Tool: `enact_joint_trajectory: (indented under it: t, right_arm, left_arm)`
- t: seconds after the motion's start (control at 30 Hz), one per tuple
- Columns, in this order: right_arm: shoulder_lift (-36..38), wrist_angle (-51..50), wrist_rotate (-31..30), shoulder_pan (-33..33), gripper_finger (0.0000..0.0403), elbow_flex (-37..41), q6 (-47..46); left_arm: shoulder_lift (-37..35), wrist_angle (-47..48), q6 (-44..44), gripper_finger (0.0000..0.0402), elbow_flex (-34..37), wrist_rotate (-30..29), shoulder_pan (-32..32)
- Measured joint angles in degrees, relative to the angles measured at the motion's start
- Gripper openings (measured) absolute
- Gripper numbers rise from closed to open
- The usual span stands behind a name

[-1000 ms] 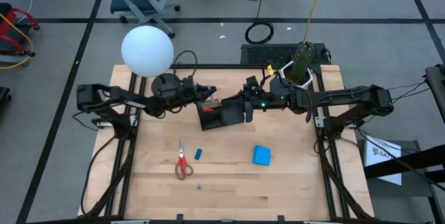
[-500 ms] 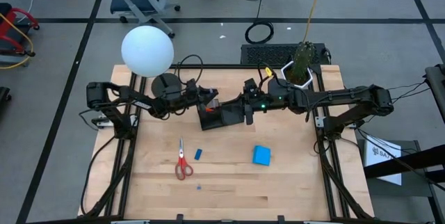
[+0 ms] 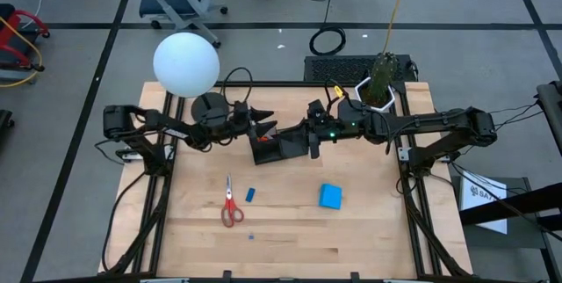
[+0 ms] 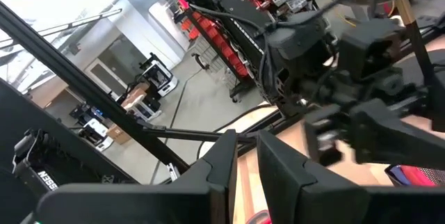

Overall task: Pick and place office supplies into organizer
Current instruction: Put the blue eraser into the black desk organizer

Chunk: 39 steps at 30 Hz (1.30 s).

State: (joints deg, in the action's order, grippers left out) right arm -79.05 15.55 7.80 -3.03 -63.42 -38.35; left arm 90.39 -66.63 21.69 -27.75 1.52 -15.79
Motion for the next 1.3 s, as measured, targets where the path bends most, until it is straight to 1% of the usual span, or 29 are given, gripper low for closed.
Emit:
enact_joint_trajectory:
  t: [0.07,0.13,0.2,0.37,0.57,0.8,0.97,1.03,1.13,1.3]
  right_arm:
    - [0.0,0.02,-0.04,0.0,0.0047,0.0,0.12]
    - [0.0,0.12,-0.05,0.0,0.0047,0.0,0.38]
    - [0.0,1.02,-0.12,0.0,0.0047,0.0,0.69]
    - [0.0,5.57,-0.8,0.0,0.0047,0.0,2.06]
    - [0.0,6.47,-5.58,-0.36,0.0047,0.0,3.98]
    - [0.0,5.77,-6.46,-2.38,0.0047,0.0,3.08]
    - [0.0,5.44,-6.49,-4.32,0.0047,0.0,3.04]
    - [0.0,5.15,-6.49,-5.25,0.0047,0.0,2.64]
    - [0.0,5.05,-6.5,-6.87,0.0047,0.0,0.93]
    - [0.0,4.84,-6.37,-8.92,0.0047,0.0,-0.01]
  left_arm:
    - [-2.26,0.2,-0.6,0.0239,0.0,0.0,1.0]
    - [-5.36,3.12,-1.84,0.0233,0.0,0.02,1.95]
    - [-8.71,7.57,-2.92,0.0225,0.0,-0.02,2.82]
    - [-17.63,22.26,-3.4,0.0206,-0.02,0.08,4.63]
    - [-28.55,36.23,-5.3,0.019,-0.02,0.0,8.13]
    - [-37.97,49.0,-4.45,0.0174,-0.07,-3.86,14.5]
    - [-41.21,53.19,-0.96,0.0161,-0.1,-7.22,19.86]
    - [-41.5,56.19,0.06,0.0157,-1.29,-8.53,22.3]
    - [-41.11,63.95,0.99,0.0152,-5.24,-10.91,25.95]
    - [-38.09,80.86,1.4,0.0152,-15.16,-16.72,31.04]
